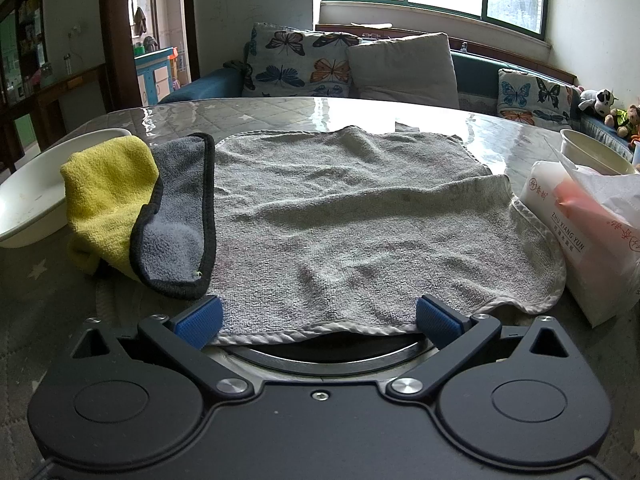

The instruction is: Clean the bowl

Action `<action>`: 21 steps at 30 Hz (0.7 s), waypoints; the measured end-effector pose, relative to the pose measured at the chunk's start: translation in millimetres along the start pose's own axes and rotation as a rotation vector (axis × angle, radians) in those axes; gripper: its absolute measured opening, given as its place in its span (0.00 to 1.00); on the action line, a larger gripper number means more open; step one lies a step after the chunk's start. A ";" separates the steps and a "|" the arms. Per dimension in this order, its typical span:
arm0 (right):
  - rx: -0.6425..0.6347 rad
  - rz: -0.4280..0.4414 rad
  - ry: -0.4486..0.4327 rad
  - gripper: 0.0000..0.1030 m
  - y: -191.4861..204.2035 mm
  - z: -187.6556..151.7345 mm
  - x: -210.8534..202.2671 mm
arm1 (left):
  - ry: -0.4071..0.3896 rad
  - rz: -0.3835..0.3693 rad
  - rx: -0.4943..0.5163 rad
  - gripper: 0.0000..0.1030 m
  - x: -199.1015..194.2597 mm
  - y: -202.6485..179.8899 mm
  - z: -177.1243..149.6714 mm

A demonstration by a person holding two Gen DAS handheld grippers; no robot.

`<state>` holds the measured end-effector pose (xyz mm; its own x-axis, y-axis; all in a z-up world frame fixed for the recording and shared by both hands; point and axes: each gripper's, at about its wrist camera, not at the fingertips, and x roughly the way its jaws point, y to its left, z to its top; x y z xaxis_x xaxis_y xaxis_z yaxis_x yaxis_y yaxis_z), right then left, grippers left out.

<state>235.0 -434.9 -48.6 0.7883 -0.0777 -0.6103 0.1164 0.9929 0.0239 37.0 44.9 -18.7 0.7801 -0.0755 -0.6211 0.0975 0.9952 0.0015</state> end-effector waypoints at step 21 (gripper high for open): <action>0.001 0.001 0.000 1.00 -1.8 0.1 -0.3 | 0.000 -0.001 -0.001 1.00 0.0 0.1 0.3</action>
<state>234.6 -436.7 -48.3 0.7884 -0.0770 -0.6103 0.1162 0.9929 0.0248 37.2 44.9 -18.4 0.7802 -0.0763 -0.6208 0.0974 0.9952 0.0002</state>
